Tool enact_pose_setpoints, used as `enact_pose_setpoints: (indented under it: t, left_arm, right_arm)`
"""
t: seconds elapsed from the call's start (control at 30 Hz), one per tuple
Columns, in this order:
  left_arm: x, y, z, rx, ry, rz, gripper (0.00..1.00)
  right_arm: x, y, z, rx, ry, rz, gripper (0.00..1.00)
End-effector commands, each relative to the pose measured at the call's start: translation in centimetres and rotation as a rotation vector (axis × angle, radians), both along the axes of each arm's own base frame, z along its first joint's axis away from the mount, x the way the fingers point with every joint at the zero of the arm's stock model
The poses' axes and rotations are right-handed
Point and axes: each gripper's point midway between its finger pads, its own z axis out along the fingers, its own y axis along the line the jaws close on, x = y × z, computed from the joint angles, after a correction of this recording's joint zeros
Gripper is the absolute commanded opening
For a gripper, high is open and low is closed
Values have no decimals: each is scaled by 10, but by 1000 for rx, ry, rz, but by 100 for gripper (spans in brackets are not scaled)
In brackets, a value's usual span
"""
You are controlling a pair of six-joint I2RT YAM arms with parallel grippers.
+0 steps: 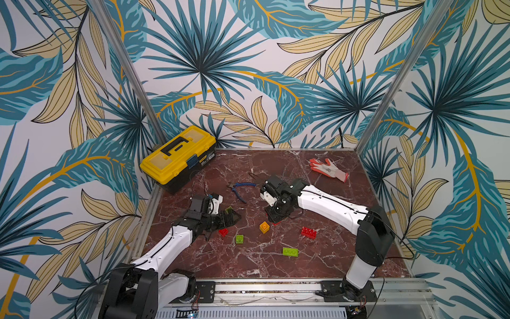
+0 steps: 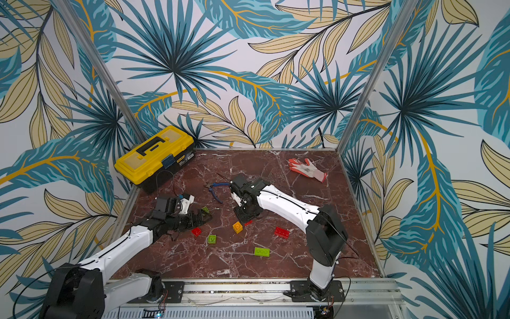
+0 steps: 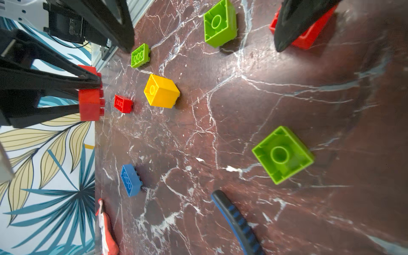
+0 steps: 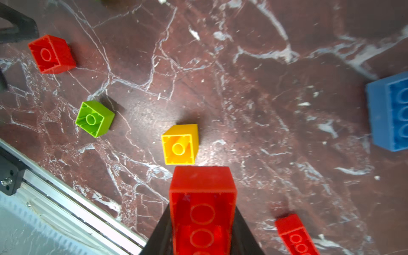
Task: Assemble a carrot with lego
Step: Assemble the lego brick with the lego brick.
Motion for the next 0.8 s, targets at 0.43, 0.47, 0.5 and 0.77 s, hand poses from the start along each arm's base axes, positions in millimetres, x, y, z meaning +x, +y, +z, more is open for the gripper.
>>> enact_pose_setpoints:
  t: [0.43,0.47,0.5,0.77]
  left_arm:
    - [0,-2,-2,2,-42,-19,99]
    - [1,-2,-2,3,-42,-17,100]
    - [1,-2,-2,3,-41,-17,99]
    - [2,-2,-2,2,-37,-17,99]
  right_arm:
    - [-9,23,-38,-123,38,10,27]
    - [-8,23,-40,-128,37,13,27]
    - [-8,22,-41,-135,37,18,27]
    - [-3,20,-49,-167,27,37,27]
